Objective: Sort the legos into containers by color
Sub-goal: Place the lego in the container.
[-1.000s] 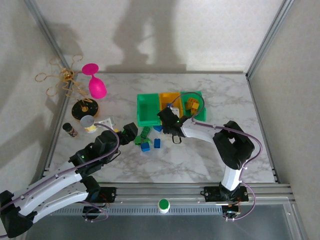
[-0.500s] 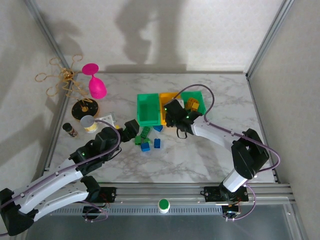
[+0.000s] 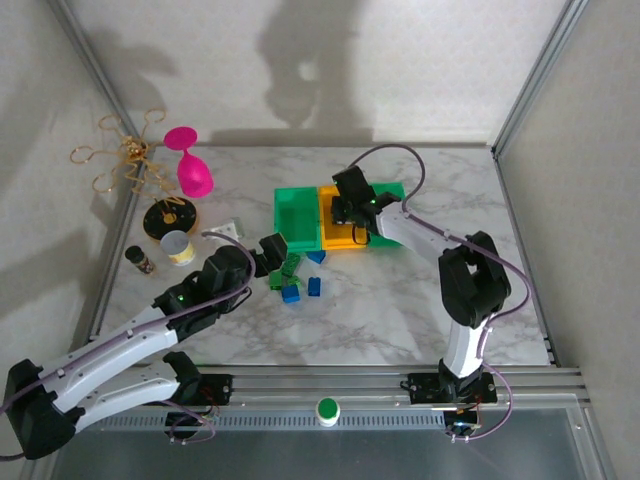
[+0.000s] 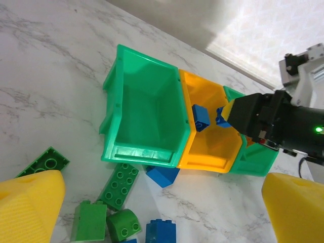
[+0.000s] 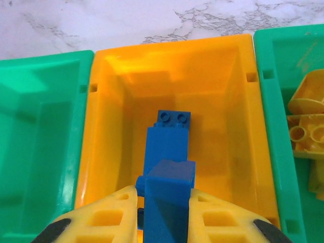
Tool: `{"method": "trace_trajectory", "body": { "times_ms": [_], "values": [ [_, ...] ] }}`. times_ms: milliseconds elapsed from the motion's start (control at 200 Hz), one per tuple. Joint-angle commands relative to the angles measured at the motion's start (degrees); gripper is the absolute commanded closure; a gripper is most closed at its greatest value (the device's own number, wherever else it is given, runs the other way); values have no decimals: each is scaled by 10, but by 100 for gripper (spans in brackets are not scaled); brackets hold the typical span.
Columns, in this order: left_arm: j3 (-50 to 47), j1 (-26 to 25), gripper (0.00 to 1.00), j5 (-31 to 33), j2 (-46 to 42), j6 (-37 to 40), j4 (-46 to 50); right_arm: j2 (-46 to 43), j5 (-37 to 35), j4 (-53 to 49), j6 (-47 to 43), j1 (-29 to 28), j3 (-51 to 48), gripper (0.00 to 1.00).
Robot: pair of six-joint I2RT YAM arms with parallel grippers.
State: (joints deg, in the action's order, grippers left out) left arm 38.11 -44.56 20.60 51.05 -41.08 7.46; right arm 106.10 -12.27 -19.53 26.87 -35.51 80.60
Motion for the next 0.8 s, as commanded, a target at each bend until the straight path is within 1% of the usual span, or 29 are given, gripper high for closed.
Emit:
{"method": "trace_trajectory", "body": {
  "times_ms": [0, 215, 400, 526, 616, 796],
  "values": [
    [18, 8, 0, -2, 8, 14, -19, 22, 17, 8, -18, 9, 34, 77],
    [18, 14, 0, -10, 24, 14, -27, 71, 29, 4, -23, 13, 68, 77],
    [16, 16, 0, -14, 24, 14, -26, 80, 33, 9, -23, 14, 68, 76],
    [16, 18, 0, -13, 22, 14, -24, 73, 28, 3, -25, 14, 68, 69],
    [16, 18, 0, -13, 21, 13, -26, 60, 22, 1, -27, 14, 68, 61],
    [21, 19, 0, -19, 22, 11, -24, 34, 17, -11, -32, 13, 73, 54]
  ]
}}
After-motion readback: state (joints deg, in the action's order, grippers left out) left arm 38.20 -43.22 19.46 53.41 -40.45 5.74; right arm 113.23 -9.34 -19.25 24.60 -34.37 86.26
